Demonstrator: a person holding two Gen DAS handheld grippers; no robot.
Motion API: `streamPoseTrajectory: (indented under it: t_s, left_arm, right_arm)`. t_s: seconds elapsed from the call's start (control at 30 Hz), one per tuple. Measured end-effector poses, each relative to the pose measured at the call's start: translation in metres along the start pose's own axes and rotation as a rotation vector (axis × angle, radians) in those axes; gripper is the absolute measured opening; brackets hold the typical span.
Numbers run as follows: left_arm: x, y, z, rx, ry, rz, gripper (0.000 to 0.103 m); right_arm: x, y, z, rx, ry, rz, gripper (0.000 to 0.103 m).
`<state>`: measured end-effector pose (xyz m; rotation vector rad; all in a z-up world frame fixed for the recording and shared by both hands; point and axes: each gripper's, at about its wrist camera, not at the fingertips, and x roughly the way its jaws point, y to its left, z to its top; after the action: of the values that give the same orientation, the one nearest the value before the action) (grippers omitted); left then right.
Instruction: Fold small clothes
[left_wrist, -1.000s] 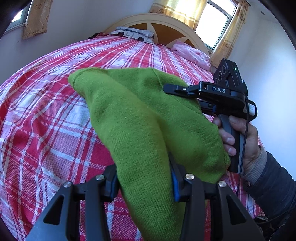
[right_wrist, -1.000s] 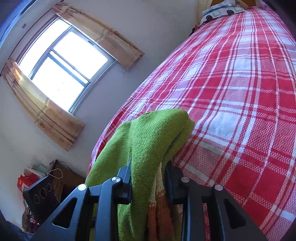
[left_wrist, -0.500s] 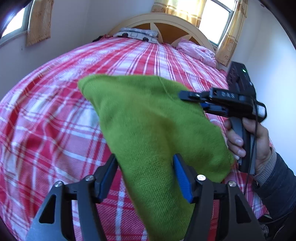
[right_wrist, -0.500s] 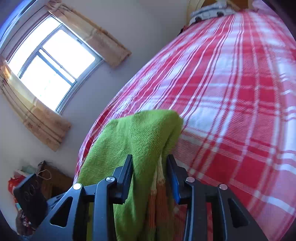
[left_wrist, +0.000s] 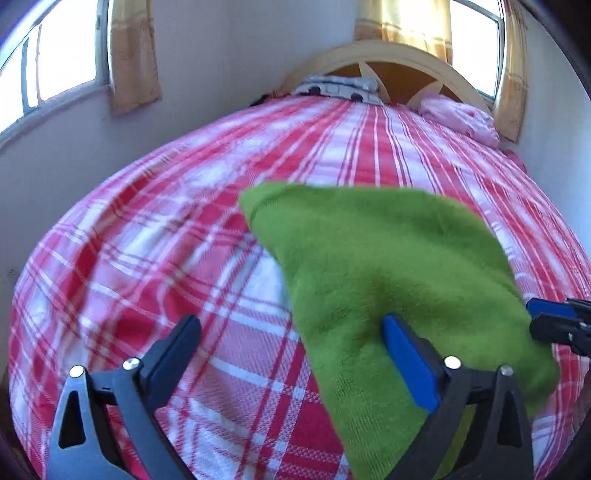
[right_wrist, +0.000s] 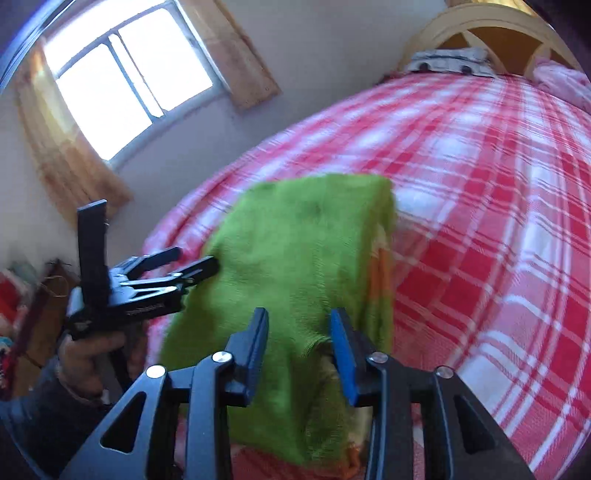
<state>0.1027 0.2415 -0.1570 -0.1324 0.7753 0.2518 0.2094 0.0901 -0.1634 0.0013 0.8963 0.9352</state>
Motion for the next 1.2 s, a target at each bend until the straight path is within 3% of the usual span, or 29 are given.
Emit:
streamPoseTrajectory:
  t_s: [0.17,0.33,0.4,0.47,0.53,0.8,0.93,1.2]
  left_arm:
    - [0.0,-0.001,-0.012,0.007,-0.077,0.0,0.103]
    - [-0.015,0.007,-0.017,-0.102,-0.099,-0.037,0.103]
    - [-0.032,0.004,-0.014,-0.086,-0.099,-0.028,0.103]
    - [-0.05,-0.003,-0.015,-0.047,-0.12,-0.011,0.103]
    - [-0.07,-0.008,-0.017,-0.014,-0.152,-0.012,0.103]
    - [-0.118,-0.027,-0.011,0.036,-0.247,-0.089,0.103]
    - [-0.129,-0.034,-0.01,0.051,-0.278,-0.118,0.103]
    - [-0.139,-0.031,-0.008,0.032,-0.302,-0.122,0.103]
  right_arm:
    - [0.017,-0.012,-0.013,0.003,0.021,-0.067,0.032]
    - [0.002,-0.003,-0.016,0.014,-0.014,-0.101,0.032]
    - [-0.012,0.001,-0.016,0.031,-0.054,-0.116,0.039]
    - [-0.035,0.007,-0.019,0.043,-0.119,-0.133,0.06]
    - [-0.056,0.016,-0.023,0.044,-0.181,-0.157,0.066]
    - [-0.103,0.067,-0.04,-0.08,-0.286,-0.28,0.067]
    - [-0.12,0.089,-0.043,-0.142,-0.352,-0.306,0.068]
    - [-0.128,0.102,-0.043,-0.162,-0.38,-0.32,0.068]
